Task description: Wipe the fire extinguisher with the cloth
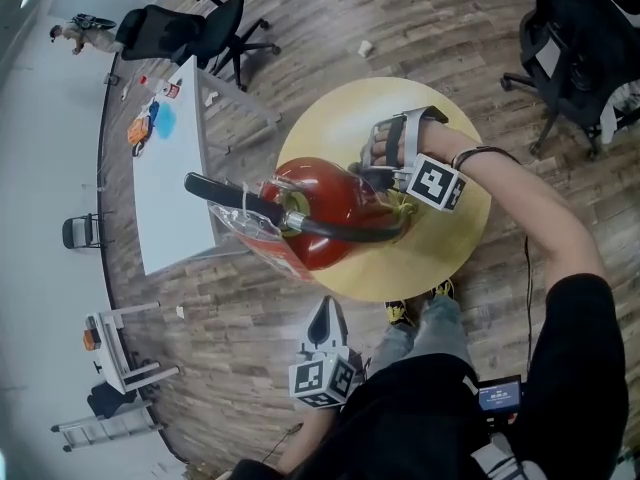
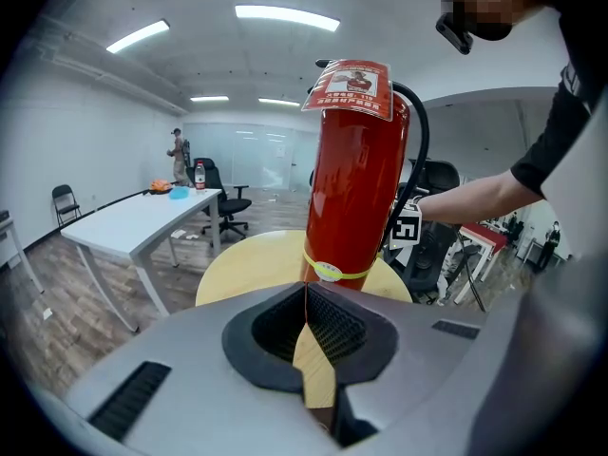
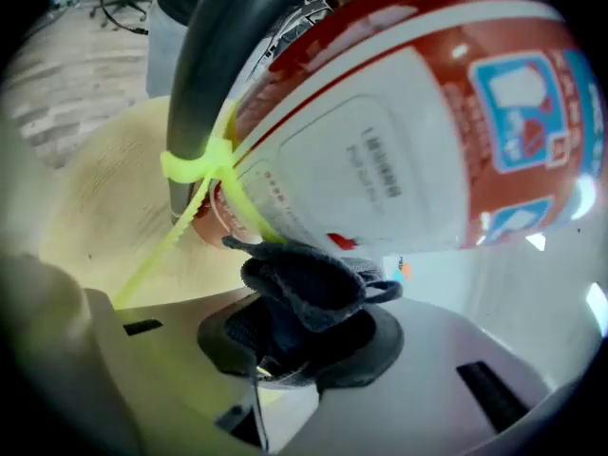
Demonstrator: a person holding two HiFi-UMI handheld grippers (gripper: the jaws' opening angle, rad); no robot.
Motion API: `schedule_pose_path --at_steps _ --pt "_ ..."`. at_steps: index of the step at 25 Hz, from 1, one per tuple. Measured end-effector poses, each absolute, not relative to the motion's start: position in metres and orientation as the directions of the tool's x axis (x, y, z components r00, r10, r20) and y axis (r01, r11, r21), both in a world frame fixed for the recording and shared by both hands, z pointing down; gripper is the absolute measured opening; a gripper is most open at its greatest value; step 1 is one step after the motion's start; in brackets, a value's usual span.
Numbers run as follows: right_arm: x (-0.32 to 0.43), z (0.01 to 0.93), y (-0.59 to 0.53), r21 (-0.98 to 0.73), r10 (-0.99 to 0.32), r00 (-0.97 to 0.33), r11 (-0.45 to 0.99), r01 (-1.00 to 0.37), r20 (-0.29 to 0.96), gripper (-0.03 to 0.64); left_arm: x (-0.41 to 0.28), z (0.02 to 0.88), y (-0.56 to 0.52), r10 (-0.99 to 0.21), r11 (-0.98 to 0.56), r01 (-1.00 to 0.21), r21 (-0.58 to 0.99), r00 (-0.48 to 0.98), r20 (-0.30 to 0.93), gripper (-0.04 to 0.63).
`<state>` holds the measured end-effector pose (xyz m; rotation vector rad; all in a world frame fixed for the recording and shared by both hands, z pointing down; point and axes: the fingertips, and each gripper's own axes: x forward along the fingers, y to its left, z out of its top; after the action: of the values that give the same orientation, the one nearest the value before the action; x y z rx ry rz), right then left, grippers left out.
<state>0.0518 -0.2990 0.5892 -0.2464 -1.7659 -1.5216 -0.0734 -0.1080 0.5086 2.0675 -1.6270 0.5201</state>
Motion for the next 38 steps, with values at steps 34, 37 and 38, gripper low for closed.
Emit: schedule_pose_path --at_steps 34,37,38 --pt "0.124 0.556 -0.204 0.482 -0.491 -0.588 0.856 -0.188 0.642 0.12 -0.057 0.487 -0.097 -0.845 -0.247 -0.952 0.179 0.302 0.441 0.024" --pt "0.119 0.52 -0.193 0.448 -0.511 -0.629 0.851 -0.274 0.586 0.12 -0.053 0.485 -0.094 -0.85 -0.262 -0.946 0.194 0.321 0.417 0.023" --pt "0.118 0.502 -0.19 0.441 -0.523 -0.649 0.844 -0.305 0.552 0.12 -0.052 0.482 -0.094 -0.854 -0.266 -0.944 0.196 0.325 0.406 0.023"
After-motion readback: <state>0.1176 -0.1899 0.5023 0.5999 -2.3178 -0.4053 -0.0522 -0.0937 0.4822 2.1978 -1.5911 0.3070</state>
